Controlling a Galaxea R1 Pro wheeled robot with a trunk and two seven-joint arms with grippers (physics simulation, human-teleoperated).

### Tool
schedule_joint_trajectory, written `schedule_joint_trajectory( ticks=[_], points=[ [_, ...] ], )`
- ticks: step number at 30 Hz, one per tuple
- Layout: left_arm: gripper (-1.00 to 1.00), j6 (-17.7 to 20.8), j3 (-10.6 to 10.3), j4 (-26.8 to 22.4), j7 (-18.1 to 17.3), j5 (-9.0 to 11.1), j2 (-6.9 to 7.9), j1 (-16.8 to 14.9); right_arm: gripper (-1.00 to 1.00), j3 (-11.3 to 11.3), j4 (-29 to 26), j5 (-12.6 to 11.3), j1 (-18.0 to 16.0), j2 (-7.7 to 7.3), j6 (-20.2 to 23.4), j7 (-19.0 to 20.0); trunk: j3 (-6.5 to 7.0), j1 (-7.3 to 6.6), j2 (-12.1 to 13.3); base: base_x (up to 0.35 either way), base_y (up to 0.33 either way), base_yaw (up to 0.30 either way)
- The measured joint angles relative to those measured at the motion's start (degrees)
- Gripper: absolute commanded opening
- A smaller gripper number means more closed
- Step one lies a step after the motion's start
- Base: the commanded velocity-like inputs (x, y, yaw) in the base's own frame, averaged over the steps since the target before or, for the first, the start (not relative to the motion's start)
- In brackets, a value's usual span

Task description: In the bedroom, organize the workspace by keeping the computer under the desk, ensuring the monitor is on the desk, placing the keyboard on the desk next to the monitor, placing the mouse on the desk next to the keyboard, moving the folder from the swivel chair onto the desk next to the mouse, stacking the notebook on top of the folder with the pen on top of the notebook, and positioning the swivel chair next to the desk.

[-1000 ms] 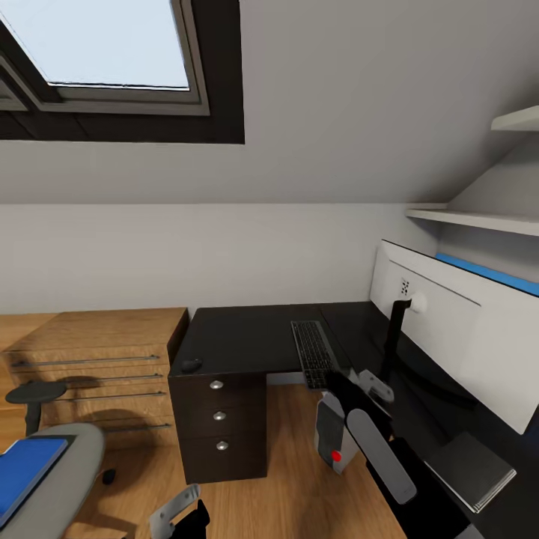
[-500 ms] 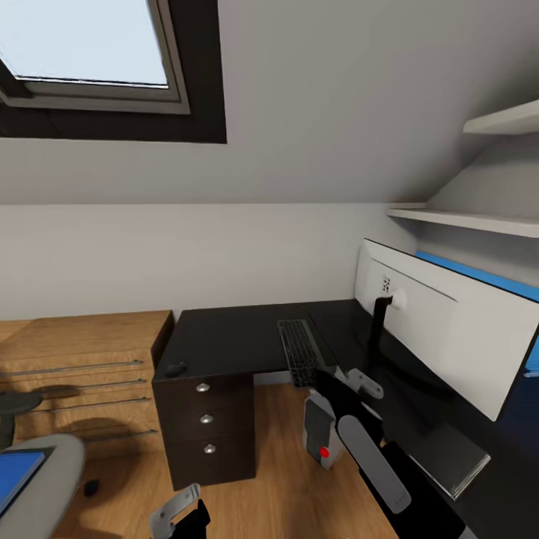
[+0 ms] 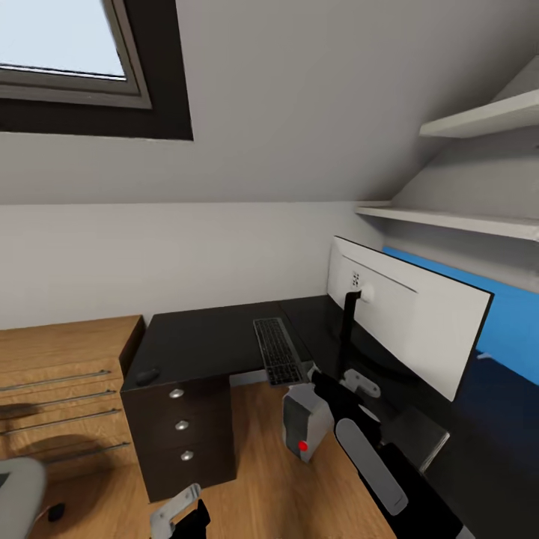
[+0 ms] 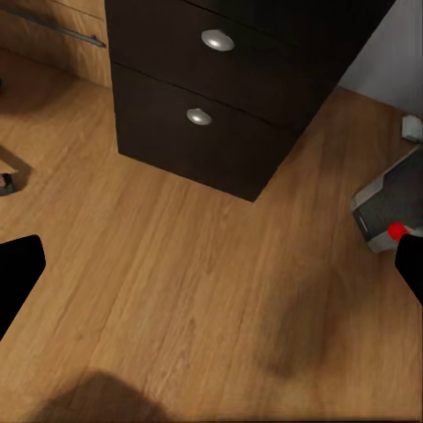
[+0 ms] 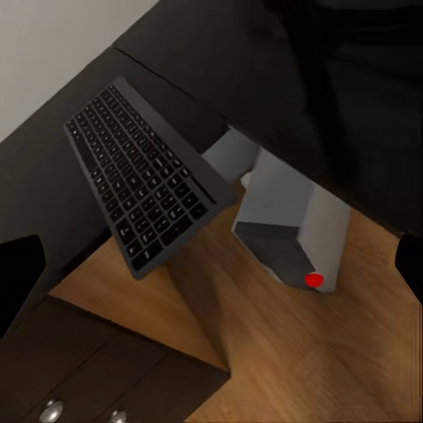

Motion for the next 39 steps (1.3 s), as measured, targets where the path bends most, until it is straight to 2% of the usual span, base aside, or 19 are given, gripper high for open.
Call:
schedule_joint_trajectory(
  ticks=[3,4,6,13,14,22,32,34,39],
  points=[
    [1.00,0.0,0.0,0.0,0.0,0.0,0.00,0.0,1.00,0.0,0.5,1.0,0.0,0.03,0.1,0.3,-0.18,0.00,0.0,0.000,0.000,-0.156],
    [1.00,0.0,0.0,0.0,-0.1,0.0,0.00,0.0,1.00,0.0,1.5,3.2,0.0,0.08,0.1,1.1,-0.25,0.00,0.0,0.000,0.000,-0.141],
    [1.00,0.0,0.0,0.0,-0.1,0.0,0.00,0.0,1.00,-0.1,2.4,4.3,0.0,0.13,0.1,1.7,-0.40,0.00,0.0,0.000,0.000,-0.112],
    [1.00,0.0,0.0,0.0,-0.1,0.0,0.00,0.0,1.00,0.0,4.4,6.6,0.0,0.26,0.1,2.7,-0.63,0.00,0.0,0.000,0.000,-0.040],
    [1.00,0.0,0.0,0.0,-0.1,0.0,0.00,0.0,1.00,0.2,4.7,7.8,0.0,0.30,0.1,2.8,-0.64,0.00,0.0,0.000,0.000,-0.009],
    [1.00,0.0,0.0,0.0,-0.1,0.0,-0.04,0.0,1.00,0.6,6.9,10.8,0.0,0.48,0.0,3.4,-0.66,0.00,0.0,0.000,0.000,-0.003],
    [1.00,0.0,0.0,0.0,-0.1,0.0,0.00,0.0,1.00,0.9,8.8,16.6,0.0,2.24,-0.2,3.5,-0.66,0.00,0.0,0.000,0.000,0.000],
    [1.00,0.0,0.0,0.0,-0.1,0.0,0.00,0.0,1.00,0.9,9.0,17.5,0.0,2.60,-0.2,3.4,-0.66,0.00,0.0,0.000,0.000,-0.012],
    [1.00,0.0,0.0,0.0,-0.1,0.0,0.00,0.0,1.00,0.8,9.0,17.7,0.0,2.69,-0.2,3.2,-0.57,0.00,0.0,0.000,0.000,-0.106]
  ],
)
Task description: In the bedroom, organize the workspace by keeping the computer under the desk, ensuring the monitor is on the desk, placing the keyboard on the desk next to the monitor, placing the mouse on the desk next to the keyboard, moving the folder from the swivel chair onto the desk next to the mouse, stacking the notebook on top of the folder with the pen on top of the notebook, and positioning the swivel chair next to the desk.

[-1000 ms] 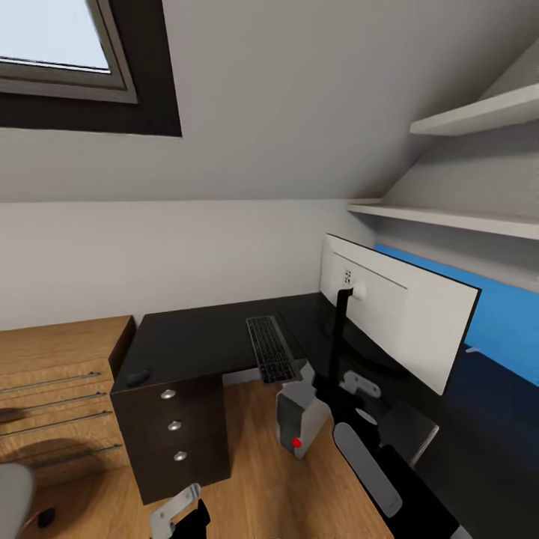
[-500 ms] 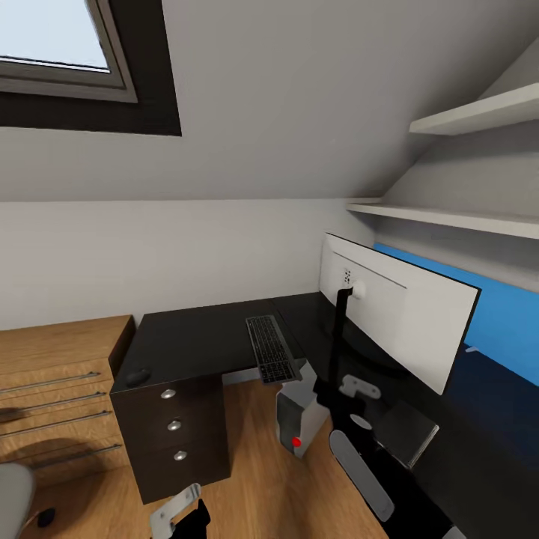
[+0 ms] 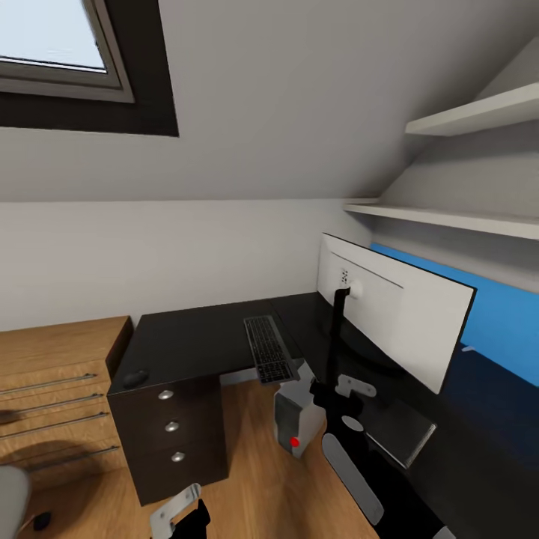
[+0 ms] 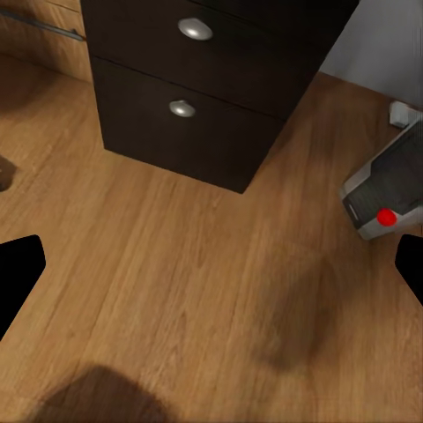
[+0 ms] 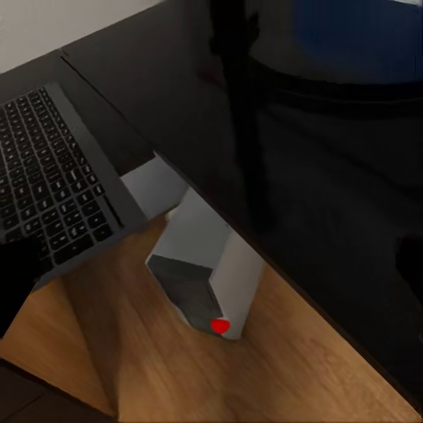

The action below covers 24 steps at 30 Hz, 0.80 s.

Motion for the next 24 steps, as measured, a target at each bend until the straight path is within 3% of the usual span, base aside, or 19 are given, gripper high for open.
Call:
schedule_joint_trajectory(
  ticks=[24],
  points=[
    [1.00,0.0,0.0,0.0,0.0,0.0,0.00,0.0,1.00,0.0,0.2,0.1,0.0,0.03,0.3,0.1,0.90,0.00,0.0,0.000,0.000,-0.226]
  ],
)
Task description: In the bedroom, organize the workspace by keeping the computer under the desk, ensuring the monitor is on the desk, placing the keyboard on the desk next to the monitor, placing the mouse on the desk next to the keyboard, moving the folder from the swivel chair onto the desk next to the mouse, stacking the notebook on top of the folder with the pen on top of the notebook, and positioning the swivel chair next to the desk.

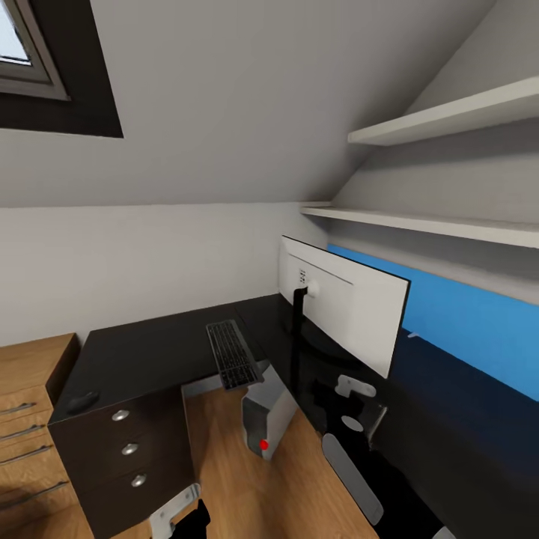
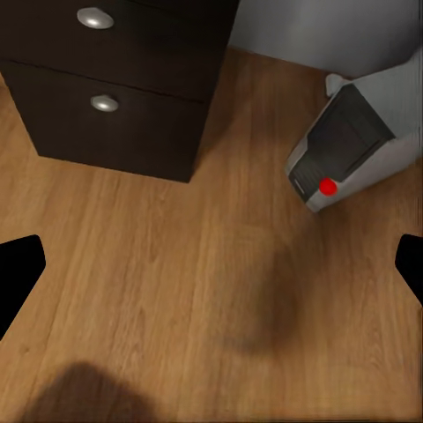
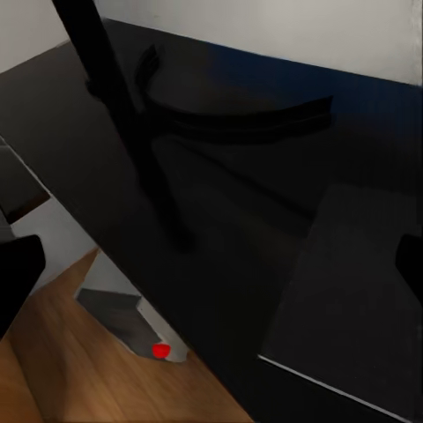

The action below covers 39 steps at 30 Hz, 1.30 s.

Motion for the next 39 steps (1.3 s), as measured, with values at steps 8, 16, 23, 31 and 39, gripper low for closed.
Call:
schedule_joint_trajectory(
  ticks=[8,16,23,31,39],
  points=[
    [1.00,0.0,0.0,0.0,0.0,0.0,0.00,0.0,1.00,0.1,1.6,0.0,-0.1,0.07,0.0,0.2,0.20,0.00,0.0,0.000,0.000,-0.228],
    [1.00,0.0,0.0,-0.1,0.0,0.0,0.00,0.0,1.00,0.2,2.8,0.1,-0.1,0.09,0.0,0.7,0.23,0.00,0.0,0.000,0.000,-0.067],
    [1.00,-0.1,0.1,-1.5,0.2,0.1,-0.06,0.0,1.00,0.2,4.9,0.2,-0.2,0.15,0.0,1.6,0.23,0.00,0.0,0.000,0.000,-0.009],
    [1.00,-0.1,0.1,-2.4,0.3,0.2,-0.14,0.0,1.00,0.2,7.4,0.2,-1.3,0.16,0.0,1.8,0.24,0.00,0.0,0.000,0.000,-0.001],
    [1.00,-0.1,0.1,-2.6,0.4,0.4,-0.24,0.0,1.00,0.2,12.4,0.6,-3.5,0.12,-0.6,3.1,0.24,0.00,0.0,0.000,0.000,0.000]
  ],
)
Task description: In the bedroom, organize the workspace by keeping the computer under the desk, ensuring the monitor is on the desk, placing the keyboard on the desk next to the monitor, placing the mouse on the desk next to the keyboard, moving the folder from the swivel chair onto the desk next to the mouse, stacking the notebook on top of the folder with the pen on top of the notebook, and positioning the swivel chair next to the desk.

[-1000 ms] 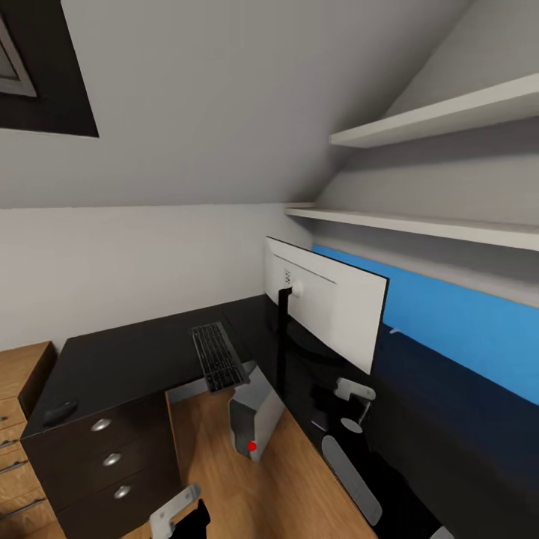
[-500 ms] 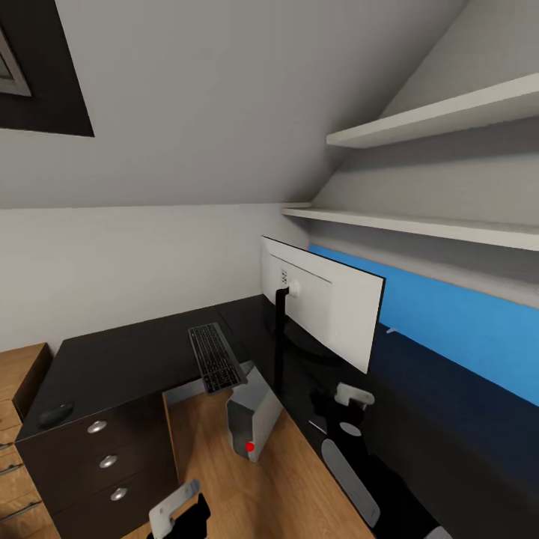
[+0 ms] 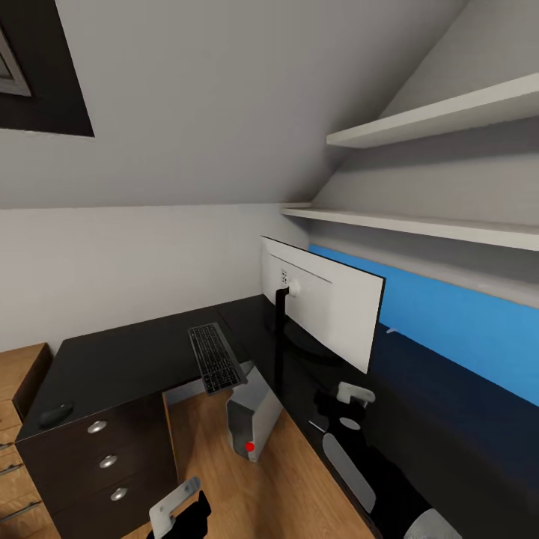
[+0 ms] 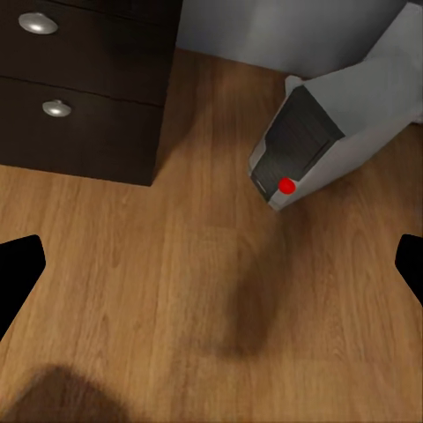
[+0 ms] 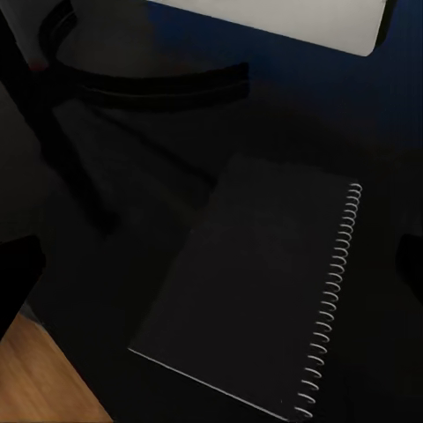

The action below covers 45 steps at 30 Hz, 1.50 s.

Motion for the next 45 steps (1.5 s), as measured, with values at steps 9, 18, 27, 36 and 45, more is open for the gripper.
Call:
schedule_joint_trajectory(
  ticks=[9,18,27,36,45],
  points=[
    [1.00,0.0,0.0,0.0,0.0,0.1,-0.02,0.0,1.00,-0.1,0.8,4.5,-0.1,0.81,-1.2,1.1,-0.53,0.65,-1.2,0.000,0.000,0.000],
    [1.00,0.0,0.0,0.0,0.0,0.1,-0.02,0.0,1.00,-0.1,4.2,8.4,-0.2,1.73,-5.4,1.3,-2.15,2.63,-4.8,0.000,0.000,0.000],
    [1.00,0.0,0.0,0.0,0.0,0.1,-0.02,0.0,1.00,-0.2,7.5,9.3,-1.4,2.81,-6.0,1.3,-3.77,4.61,-8.4,0.000,0.000,0.000],
    [1.00,0.0,0.0,0.0,0.0,0.1,-0.02,0.0,1.00,-0.2,8.6,9.3,-2.0,2.90,-6.1,1.3,-5.39,6.58,-12.0,0.000,0.000,0.000],
    [1.00,0.0,0.0,0.1,0.0,0.1,-0.02,0.0,1.00,-0.9,12.9,8.9,-4.8,2.86,-6.2,1.4,-7.00,8.56,-15.6,0.000,0.000,0.000]
  ],
)
